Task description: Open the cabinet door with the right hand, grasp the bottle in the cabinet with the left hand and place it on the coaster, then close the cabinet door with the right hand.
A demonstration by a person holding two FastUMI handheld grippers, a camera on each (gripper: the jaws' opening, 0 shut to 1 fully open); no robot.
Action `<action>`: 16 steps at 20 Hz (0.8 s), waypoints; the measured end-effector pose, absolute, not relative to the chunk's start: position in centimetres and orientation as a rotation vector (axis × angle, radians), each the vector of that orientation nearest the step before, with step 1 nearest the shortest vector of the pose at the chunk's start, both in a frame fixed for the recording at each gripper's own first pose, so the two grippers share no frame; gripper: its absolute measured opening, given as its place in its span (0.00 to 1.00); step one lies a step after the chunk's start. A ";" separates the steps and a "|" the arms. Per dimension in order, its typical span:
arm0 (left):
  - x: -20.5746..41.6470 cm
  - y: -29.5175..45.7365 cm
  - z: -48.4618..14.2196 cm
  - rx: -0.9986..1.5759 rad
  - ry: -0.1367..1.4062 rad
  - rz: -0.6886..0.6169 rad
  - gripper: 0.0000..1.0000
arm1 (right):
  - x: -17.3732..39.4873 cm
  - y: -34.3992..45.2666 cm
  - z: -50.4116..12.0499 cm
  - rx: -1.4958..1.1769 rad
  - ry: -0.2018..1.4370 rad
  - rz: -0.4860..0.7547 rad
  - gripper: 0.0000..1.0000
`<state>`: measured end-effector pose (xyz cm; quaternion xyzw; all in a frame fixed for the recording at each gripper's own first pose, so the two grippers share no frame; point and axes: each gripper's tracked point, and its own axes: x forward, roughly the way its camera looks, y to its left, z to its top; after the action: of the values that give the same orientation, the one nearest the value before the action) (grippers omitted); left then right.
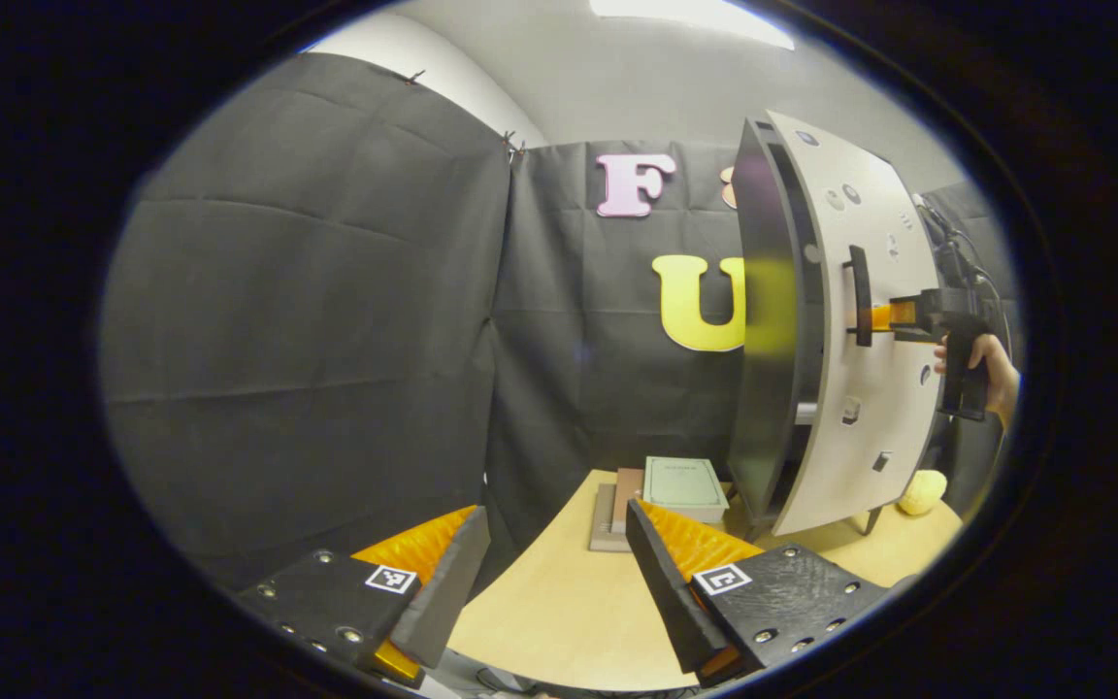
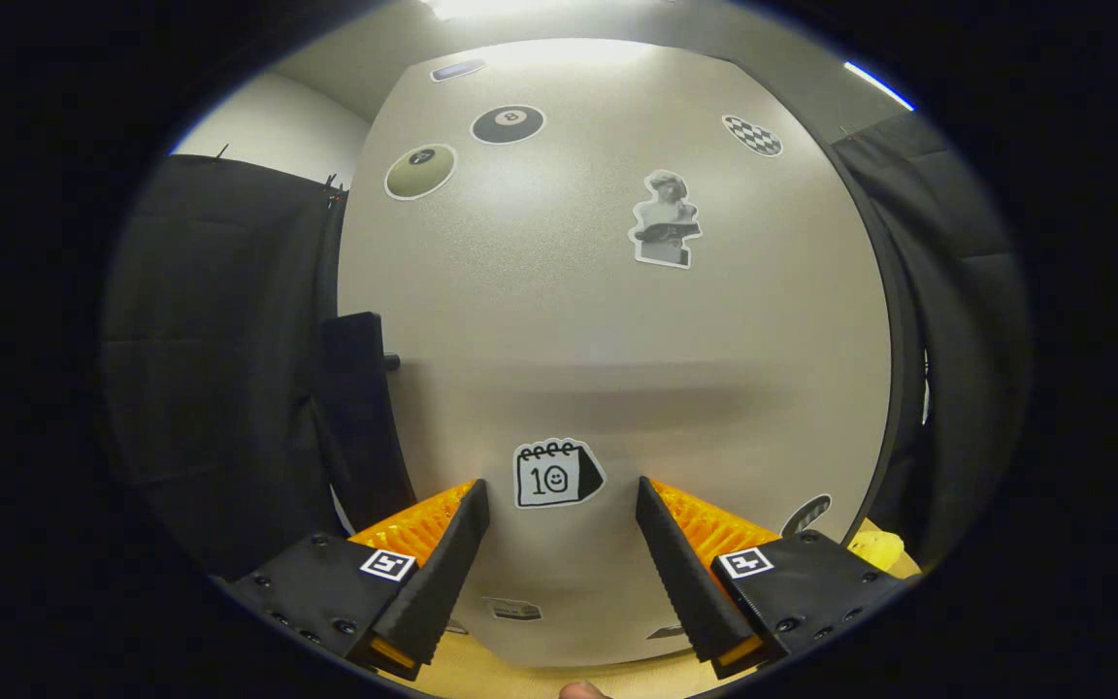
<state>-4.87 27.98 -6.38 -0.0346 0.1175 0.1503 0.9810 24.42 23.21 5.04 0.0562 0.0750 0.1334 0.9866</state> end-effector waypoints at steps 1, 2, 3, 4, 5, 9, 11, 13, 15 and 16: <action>-4.8 28.0 -6.4 -0.071 0.238 0.298 0.85 | 24.5 23.2 5.0 0.104 0.148 0.258 0.97; -4.6 27.9 -6.5 -0.072 0.238 0.293 0.85 | 24.6 23.3 4.9 0.099 0.148 0.251 0.98; -4.3 27.9 -6.3 -0.073 0.236 0.288 0.85 | 24.5 23.4 5.0 0.099 0.151 0.247 0.98; -4.1 27.8 -6.1 -0.074 0.233 0.282 0.85 | 24.3 23.3 5.0 0.098 0.156 0.246 0.98; -3.8 27.7 -5.9 -0.077 0.229 0.276 0.85 | 24.2 23.2 5.1 0.097 0.157 0.244 0.98; -2.3 26.8 -4.7 -0.081 0.208 0.245 0.85 | 22.6 22.3 6.1 0.085 0.136 0.249 0.98; -1.6 25.5 -3.8 -0.073 0.192 0.220 0.85 | 20.7 21.3 6.5 0.087 0.129 0.256 0.97; -0.7 24.2 -3.0 -0.060 0.178 0.196 0.88 | 18.7 19.7 6.9 0.088 0.126 0.258 0.97; 0.2 22.5 -2.3 -0.056 0.164 0.171 0.87 | 16.9 17.9 7.4 0.082 0.118 0.256 0.97; 0.7 21.4 -1.9 -0.058 0.156 0.154 0.88 | 16.0 16.8 7.7 0.073 0.111 0.251 0.97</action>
<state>0.74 21.35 -1.89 -0.0289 0.0780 0.0770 0.9936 16.02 16.80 7.73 0.0365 0.0551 0.1253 0.9899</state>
